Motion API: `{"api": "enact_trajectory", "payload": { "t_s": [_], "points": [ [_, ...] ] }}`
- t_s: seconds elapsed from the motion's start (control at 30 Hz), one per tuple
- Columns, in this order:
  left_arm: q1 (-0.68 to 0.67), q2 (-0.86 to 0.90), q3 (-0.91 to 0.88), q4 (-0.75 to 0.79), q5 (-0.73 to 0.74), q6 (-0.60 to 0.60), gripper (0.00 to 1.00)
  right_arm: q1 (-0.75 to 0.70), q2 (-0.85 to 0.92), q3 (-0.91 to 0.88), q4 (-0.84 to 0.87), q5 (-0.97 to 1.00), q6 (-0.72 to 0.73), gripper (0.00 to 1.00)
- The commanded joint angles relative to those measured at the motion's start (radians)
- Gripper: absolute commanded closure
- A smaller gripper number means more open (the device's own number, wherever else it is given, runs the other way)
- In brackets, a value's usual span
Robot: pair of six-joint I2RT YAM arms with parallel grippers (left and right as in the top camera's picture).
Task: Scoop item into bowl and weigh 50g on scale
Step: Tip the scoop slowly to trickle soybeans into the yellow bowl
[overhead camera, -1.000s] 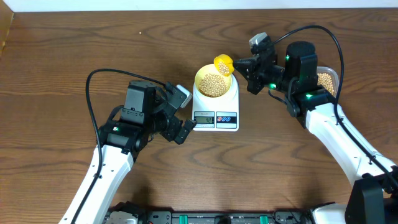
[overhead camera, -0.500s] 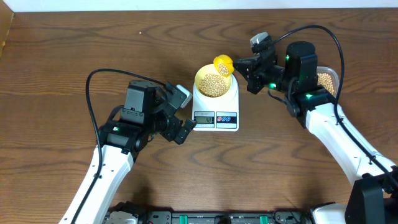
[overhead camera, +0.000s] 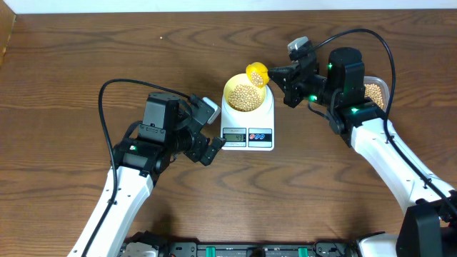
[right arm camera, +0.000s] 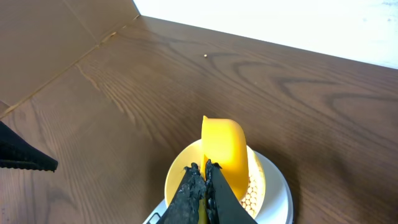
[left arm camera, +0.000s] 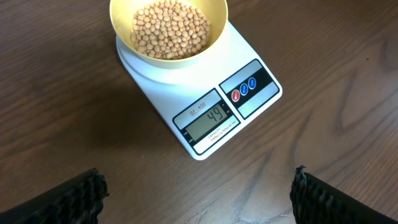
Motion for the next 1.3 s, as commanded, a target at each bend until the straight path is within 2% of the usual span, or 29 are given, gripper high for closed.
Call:
{"api": "enact_trajectory", "payload": {
  "t_s": [0.0, 0.3, 0.43, 0.87, 1.03, 1.27],
  "points": [
    [0.004, 0.002, -0.001, 0.002, -0.006, -0.006, 0.03, 0.005, 0.009, 0.0, 0.005, -0.014, 0.008, 0.99],
    [0.004, 0.002, -0.001, 0.002, -0.006, -0.006, 0.03, -0.003, 0.009, 0.0, 0.001, 0.013, -0.009, 0.99],
    [0.004, 0.002, -0.001, 0.002, -0.006, -0.006, 0.03, -0.005, 0.009, 0.0, -0.007, 0.083, -0.008, 0.99],
    [0.004, 0.002, -0.001, 0.002, -0.006, -0.006, 0.03, 0.002, 0.009, 0.0, -0.003, 0.002, -0.021, 0.99],
    [0.004, 0.002, -0.001, 0.002, -0.006, -0.006, 0.03, 0.0, 0.009, 0.0, 0.002, 0.058, -0.045, 0.99],
    [0.004, 0.002, -0.001, 0.002, -0.006, -0.006, 0.03, 0.001, 0.009, 0.0, 0.018, 0.057, 0.006, 0.99]
  ]
}}
